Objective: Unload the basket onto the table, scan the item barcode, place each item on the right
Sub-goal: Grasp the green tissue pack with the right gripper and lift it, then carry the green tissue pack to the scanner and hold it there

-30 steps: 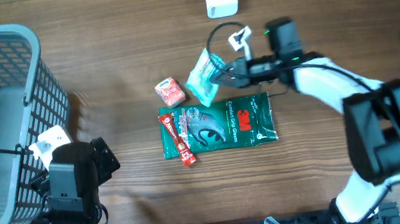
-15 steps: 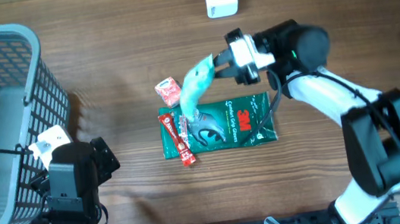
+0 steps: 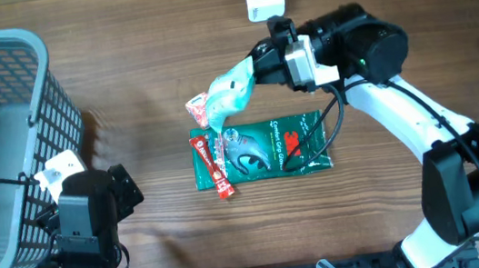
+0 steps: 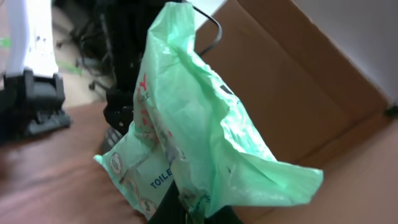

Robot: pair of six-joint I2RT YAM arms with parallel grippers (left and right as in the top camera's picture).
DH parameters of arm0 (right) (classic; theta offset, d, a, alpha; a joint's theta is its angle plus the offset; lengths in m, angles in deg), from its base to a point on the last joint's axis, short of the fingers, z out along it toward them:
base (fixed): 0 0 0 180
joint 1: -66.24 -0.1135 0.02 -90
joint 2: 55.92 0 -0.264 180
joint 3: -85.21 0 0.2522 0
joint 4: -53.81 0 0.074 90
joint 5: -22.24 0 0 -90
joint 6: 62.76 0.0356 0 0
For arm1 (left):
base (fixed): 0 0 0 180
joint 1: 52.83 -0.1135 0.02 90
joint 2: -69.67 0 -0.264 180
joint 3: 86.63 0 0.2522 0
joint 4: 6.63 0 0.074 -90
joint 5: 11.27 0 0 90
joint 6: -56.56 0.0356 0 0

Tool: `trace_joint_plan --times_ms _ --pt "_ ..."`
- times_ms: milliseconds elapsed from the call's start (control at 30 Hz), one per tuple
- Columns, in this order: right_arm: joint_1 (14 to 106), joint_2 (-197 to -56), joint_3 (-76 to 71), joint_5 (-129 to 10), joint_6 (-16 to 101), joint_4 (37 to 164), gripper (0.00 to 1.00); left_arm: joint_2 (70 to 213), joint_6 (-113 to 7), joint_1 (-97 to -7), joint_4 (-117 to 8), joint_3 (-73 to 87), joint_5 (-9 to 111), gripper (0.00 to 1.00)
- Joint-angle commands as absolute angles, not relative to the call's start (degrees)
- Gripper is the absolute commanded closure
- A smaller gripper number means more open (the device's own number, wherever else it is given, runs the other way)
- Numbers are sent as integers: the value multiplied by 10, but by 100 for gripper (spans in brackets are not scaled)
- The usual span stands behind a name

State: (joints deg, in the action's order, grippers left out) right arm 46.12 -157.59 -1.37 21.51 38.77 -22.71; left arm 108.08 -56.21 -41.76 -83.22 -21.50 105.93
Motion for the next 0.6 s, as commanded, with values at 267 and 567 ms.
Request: trace_joint_plan --times_ms 267,567 --pt "416 -1556 -244 252 169 -158 96 1080 -553 -422 -830 -209 1065 0" --pt "389 -1536 -251 252 238 -30 96 1080 -553 -422 -830 -209 1065 0"
